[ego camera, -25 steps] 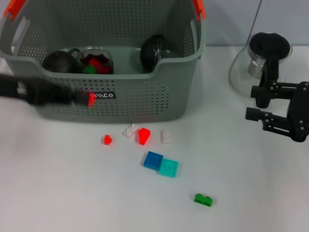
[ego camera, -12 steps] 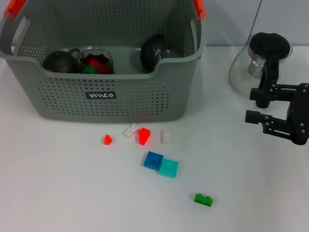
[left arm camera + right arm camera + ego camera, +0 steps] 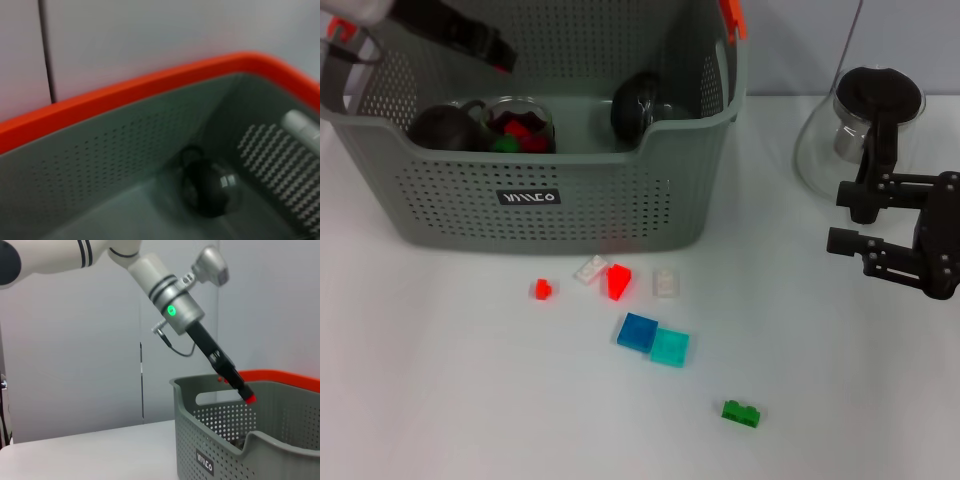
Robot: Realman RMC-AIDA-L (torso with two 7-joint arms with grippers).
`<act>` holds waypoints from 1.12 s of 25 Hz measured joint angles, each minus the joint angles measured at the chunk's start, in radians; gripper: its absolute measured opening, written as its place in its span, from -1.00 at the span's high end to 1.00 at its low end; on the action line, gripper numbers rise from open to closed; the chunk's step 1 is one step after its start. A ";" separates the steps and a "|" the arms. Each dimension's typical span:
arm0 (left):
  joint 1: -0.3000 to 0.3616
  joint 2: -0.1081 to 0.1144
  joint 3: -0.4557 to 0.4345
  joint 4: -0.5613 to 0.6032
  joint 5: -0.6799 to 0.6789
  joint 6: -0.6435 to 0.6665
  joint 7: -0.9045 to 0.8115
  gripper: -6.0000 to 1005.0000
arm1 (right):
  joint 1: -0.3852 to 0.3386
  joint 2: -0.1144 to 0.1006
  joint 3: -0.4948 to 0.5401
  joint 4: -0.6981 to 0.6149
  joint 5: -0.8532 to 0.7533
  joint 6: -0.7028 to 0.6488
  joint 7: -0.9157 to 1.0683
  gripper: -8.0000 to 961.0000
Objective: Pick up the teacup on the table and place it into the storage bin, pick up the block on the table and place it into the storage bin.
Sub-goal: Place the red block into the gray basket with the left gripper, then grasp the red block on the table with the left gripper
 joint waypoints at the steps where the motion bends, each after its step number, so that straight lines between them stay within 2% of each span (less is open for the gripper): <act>1: -0.002 -0.015 0.011 -0.002 0.019 -0.023 -0.002 0.54 | 0.000 0.000 0.000 0.000 0.000 0.001 0.000 -0.09; 3: -0.010 -0.042 0.026 -0.011 0.059 -0.071 -0.010 0.52 | 0.000 0.000 0.000 0.000 0.000 0.003 0.000 -0.09; 5: -0.016 -0.055 0.032 -0.017 0.090 -0.099 -0.025 0.50 | 0.000 0.000 0.000 0.000 0.000 0.003 -0.001 -0.09; 13: -0.014 -0.062 0.028 -0.002 0.121 -0.120 -0.093 0.42 | -0.001 0.000 0.000 0.000 0.000 0.004 -0.002 -0.09; 15: -0.002 -0.070 0.014 0.025 0.109 -0.121 -0.093 0.40 | -0.001 0.000 0.000 0.000 0.000 0.004 -0.002 -0.09; 18: 0.032 -0.092 -0.054 0.093 0.034 -0.119 -0.063 0.37 | -0.002 0.000 0.000 0.000 0.000 0.005 -0.002 -0.09; 20: 0.080 -0.112 -0.129 0.156 -0.102 -0.101 -0.005 0.18 | -0.003 0.000 0.004 0.000 0.000 0.005 -0.007 -0.09; 22: 0.138 -0.123 -0.195 0.186 -0.303 -0.051 0.083 0.00 | -0.003 0.001 0.016 0.002 0.000 0.004 -0.013 -0.09; 23: 0.178 -0.125 -0.228 0.185 -0.448 -0.007 0.149 -0.09 | -0.003 0.002 0.020 0.002 0.000 0.003 -0.014 -0.09; 24: 0.213 -0.121 -0.249 0.159 -0.611 0.045 0.217 -0.09 | -0.003 0.003 0.024 0.002 0.000 0.002 -0.015 -0.09; 25: 0.233 -0.117 -0.260 0.140 -0.696 0.076 0.256 -0.09 | -0.003 0.004 0.027 0.002 0.000 0.001 -0.016 -0.09; 27: 0.292 -0.096 -0.278 0.033 -0.938 0.188 0.373 -0.09 | -0.003 0.007 0.029 0.003 0.000 0.001 -0.022 -0.09; 28: 0.304 -0.090 -0.284 -0.002 -0.998 0.230 0.405 -0.09 | -0.003 0.008 0.030 0.004 0.000 0.001 -0.025 -0.09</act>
